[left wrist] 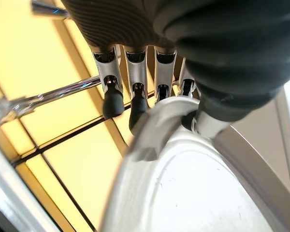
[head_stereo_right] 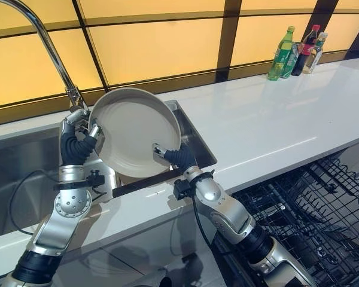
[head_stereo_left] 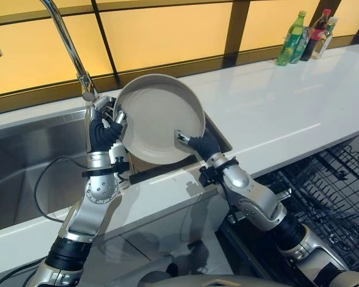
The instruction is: Pick up plates and place into dishwasher.
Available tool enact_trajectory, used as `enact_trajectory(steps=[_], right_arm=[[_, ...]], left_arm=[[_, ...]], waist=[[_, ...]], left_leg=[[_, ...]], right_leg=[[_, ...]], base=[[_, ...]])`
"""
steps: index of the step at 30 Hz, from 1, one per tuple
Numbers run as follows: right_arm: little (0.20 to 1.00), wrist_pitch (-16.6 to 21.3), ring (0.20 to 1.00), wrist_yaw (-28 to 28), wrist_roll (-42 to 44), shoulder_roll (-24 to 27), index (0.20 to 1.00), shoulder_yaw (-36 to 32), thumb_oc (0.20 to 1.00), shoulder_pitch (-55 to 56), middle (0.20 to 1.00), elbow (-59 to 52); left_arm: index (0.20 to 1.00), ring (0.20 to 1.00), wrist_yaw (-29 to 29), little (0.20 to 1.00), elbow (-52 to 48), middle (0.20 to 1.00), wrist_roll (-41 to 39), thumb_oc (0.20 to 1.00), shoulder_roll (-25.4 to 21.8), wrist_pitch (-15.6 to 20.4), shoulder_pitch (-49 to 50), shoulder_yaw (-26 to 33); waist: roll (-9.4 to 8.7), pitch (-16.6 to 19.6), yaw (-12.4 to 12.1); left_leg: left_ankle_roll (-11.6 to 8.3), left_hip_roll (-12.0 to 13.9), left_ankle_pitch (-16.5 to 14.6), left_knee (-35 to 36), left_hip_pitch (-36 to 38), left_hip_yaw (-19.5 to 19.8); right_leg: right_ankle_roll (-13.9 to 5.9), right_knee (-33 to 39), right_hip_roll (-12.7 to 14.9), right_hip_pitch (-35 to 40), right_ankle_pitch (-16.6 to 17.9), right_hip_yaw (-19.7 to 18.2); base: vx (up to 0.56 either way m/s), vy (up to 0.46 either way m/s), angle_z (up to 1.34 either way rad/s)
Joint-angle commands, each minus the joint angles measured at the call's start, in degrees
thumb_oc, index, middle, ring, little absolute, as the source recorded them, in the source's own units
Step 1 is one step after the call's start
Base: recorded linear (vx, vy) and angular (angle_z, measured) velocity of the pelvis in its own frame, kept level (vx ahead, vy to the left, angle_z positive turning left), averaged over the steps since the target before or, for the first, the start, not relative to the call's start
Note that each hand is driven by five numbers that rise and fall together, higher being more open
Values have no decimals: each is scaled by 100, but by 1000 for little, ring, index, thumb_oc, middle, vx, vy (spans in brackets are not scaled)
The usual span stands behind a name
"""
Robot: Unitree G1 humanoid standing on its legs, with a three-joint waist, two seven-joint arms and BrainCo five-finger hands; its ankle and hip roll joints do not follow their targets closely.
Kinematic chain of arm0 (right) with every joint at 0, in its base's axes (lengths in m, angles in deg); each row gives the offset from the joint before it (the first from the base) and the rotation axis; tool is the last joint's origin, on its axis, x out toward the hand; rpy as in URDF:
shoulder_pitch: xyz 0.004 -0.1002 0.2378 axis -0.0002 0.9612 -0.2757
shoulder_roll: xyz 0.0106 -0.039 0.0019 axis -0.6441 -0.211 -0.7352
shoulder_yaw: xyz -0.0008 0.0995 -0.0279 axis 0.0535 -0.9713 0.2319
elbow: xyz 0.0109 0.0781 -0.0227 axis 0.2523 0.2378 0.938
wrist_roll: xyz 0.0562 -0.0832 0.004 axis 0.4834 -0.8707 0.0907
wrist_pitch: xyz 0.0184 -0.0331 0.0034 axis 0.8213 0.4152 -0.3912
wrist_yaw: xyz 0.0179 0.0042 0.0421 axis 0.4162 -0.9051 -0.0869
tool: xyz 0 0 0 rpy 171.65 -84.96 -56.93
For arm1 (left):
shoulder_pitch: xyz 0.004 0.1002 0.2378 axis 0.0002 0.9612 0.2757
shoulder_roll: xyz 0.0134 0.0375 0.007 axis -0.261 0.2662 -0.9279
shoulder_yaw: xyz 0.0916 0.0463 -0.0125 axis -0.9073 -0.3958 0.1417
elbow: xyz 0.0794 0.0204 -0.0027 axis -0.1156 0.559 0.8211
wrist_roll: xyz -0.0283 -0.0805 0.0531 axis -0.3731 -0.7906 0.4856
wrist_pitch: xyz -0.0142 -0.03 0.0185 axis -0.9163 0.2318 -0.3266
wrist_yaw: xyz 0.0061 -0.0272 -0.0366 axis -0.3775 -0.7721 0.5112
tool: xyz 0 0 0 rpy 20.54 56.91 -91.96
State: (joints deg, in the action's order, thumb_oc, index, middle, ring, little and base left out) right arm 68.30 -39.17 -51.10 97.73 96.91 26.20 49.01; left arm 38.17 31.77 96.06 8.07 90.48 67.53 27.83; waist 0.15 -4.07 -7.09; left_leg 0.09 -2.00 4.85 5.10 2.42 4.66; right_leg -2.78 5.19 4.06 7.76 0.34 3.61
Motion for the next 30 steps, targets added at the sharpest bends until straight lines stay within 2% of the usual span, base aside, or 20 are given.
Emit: enact_trajectory(steps=[1, 7, 15, 23, 30], right_arm=[[200, 344, 200, 144, -104, -316, 200, -481, 200, -833, 200, -884], [200, 307, 200, 413, -517, 60, 200, -901, 200, -595, 200, -976], [200, 346, 200, 463, -973, 511, 200, -1535, 200, -273, 200, -968], [200, 505, 200, 311, -1364, 869, 200, -2217, 200, 347, 200, -853], [200, 794, 200, 209, -1494, 1112, 200, -3271, 200, 1516, 200, -752]], left_arm=[[1000, 1000, 70, 1000, 62, 1000, -285, 1000, 18, 31, -318, -232], [1000, 1000, 562, 1000, 16, 1000, -759, 1000, 43, -7, -311, 265], [1000, 1000, 829, 1000, 53, 1000, -901, 1000, -29, -77, -316, 764], [1000, 1000, 848, 1000, 276, 1000, -937, 1000, -92, 27, -346, 923], [1000, 1000, 827, 1000, 383, 1000, -956, 1000, -194, 81, -112, 1245]], waist=[[-172, 279, 51], [-192, 296, 144], [-207, 301, 359], [-212, 281, 742], [-189, 215, 1218]], left_leg=[[-15, 220, -331, -10, 281, 44], [-26, 265, -334, -10, 336, 3], [-47, 312, -388, -10, 459, -148], [-14, 326, -492, -16, 624, -472], [30, 334, -590, -10, 712, -782]], right_leg=[[-312, -19, 403, -193, 447, 113], [-280, -19, 354, -143, 420, 108], [-247, -19, 306, -87, 397, -36], [-269, -19, 285, -133, 475, -419], [-344, -19, 248, -289, 615, -887]], base=[[0, 0, 0], [0, 0, 0], [0, 1, -8], [-14, -1, -21], [-33, -17, -30]])
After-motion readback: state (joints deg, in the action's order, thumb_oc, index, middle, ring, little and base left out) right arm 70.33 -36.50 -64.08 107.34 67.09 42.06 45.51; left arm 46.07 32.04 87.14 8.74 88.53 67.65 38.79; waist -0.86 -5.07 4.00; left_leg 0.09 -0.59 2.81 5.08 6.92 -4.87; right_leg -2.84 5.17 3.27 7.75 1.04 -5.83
